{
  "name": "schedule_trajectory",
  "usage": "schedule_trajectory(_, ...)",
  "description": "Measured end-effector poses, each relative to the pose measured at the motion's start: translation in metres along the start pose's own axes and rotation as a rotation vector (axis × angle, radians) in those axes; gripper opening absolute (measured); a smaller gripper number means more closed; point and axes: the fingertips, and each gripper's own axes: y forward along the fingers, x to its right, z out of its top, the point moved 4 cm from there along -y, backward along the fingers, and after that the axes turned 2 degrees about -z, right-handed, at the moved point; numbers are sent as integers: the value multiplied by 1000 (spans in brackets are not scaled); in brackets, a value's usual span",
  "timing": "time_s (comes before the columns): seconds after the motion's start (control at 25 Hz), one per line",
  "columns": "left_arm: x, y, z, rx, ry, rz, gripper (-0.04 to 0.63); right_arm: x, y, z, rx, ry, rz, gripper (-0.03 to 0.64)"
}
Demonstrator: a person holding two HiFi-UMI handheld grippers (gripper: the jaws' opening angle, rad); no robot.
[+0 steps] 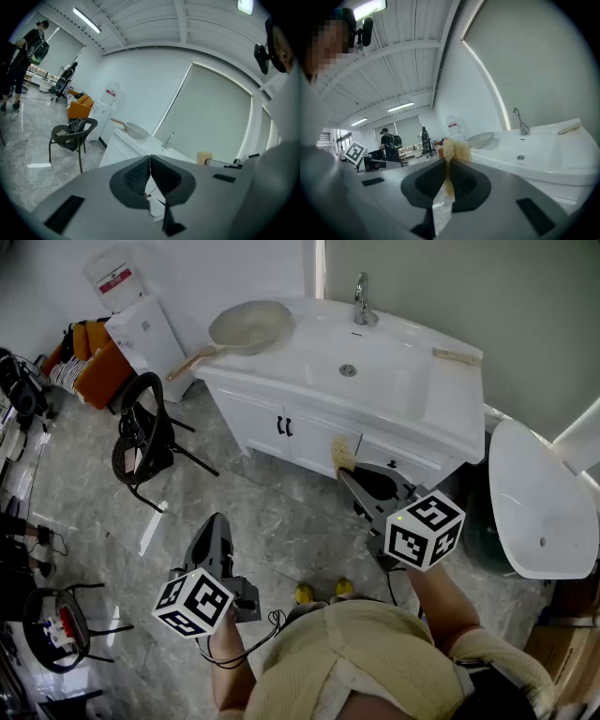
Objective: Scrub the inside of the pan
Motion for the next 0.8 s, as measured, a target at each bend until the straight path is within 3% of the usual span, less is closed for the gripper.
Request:
schedule_trajectory(0.52,-40,-16,14,-7,80,11,60,-32,42,-6,4,38,33,46)
schedule_trajectory(0.8,-65,-17,17,-26,81,-8,60,-48,70,-11,-30,8,22,46)
